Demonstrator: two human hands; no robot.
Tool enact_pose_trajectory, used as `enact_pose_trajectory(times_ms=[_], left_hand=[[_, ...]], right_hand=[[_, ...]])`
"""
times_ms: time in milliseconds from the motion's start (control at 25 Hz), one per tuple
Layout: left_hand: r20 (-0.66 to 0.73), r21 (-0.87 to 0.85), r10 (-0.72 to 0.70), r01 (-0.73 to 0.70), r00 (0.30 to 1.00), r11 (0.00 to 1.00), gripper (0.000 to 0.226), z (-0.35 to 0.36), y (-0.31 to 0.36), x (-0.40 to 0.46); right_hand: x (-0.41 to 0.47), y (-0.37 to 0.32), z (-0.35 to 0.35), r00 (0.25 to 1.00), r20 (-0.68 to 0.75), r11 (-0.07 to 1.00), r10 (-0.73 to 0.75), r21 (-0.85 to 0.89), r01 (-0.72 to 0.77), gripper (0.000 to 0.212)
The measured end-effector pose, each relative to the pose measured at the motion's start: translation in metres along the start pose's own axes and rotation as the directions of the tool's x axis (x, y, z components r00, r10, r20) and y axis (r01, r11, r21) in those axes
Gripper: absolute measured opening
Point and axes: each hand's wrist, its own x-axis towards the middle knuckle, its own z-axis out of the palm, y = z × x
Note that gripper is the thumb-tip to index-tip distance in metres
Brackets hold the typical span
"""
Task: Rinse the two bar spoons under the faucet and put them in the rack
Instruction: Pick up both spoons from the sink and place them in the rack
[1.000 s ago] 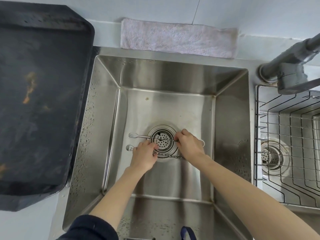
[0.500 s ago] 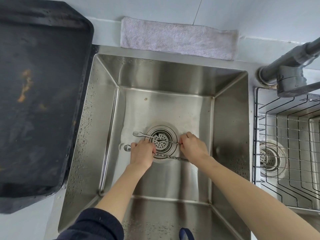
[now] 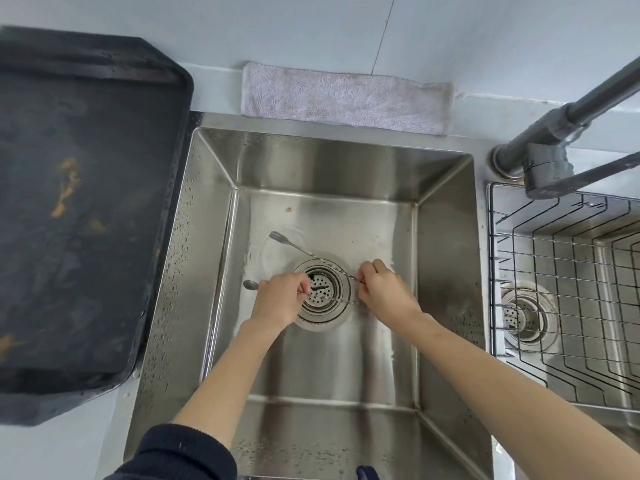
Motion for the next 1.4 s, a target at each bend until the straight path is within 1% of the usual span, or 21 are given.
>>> enact_pose_trajectory(times_ms=[120,320,600,720,880,1120,1240,1400], left_hand=[[-0.06,-0.05,0.035,-0.038,0.998,0.998,0.013,-0.013,0.008,-0.005],[-0.127,0.022,0.133,-0.131,0.983,0.991,0.02,-0.036,0.024,-0.022],[-0.212,0.083,0.253,-0.241,0.944,0.967,0.021,-0.064,0.048,-0.052],[-0.214,0.115,0.313,-0.294,0.925,0.949,0.02,-0.07,0.061,-0.068],[-0.184,0.12,0.407,-0.39,0.895,0.913,0.02,-0.072,0.075,-0.084],[-0.171,0.142,0.508,-0.489,0.845,0.861,0.019,-0.07,0.11,-0.1],[-0.181,0.161,0.529,-0.506,0.829,0.847,0.019,-0.065,0.129,-0.106],[-0.215,0.163,0.526,-0.501,0.823,0.85,0.018,-0.048,0.157,-0.111]], right_hand=[[-0.01,-0.007,-0.012,0.997,-0.052,0.999,-0.052,0.011,0.052,0.029],[-0.028,-0.014,-0.037,0.979,-0.185,0.993,-0.083,0.068,0.097,0.03],[-0.069,-0.009,-0.072,0.927,-0.373,0.991,-0.04,0.102,0.084,0.027],[-0.092,-0.004,-0.08,0.893,-0.449,0.989,-0.001,0.133,0.068,0.026],[-0.12,0.006,-0.088,0.849,-0.527,0.985,0.038,0.163,0.058,0.024],[-0.156,0.04,-0.094,0.79,-0.599,0.975,0.133,0.22,0.002,0.023],[-0.169,0.064,-0.099,0.78,-0.606,0.973,0.158,0.229,-0.02,0.023],[-0.184,0.106,-0.108,0.76,-0.631,0.979,0.155,0.203,-0.031,0.023]])
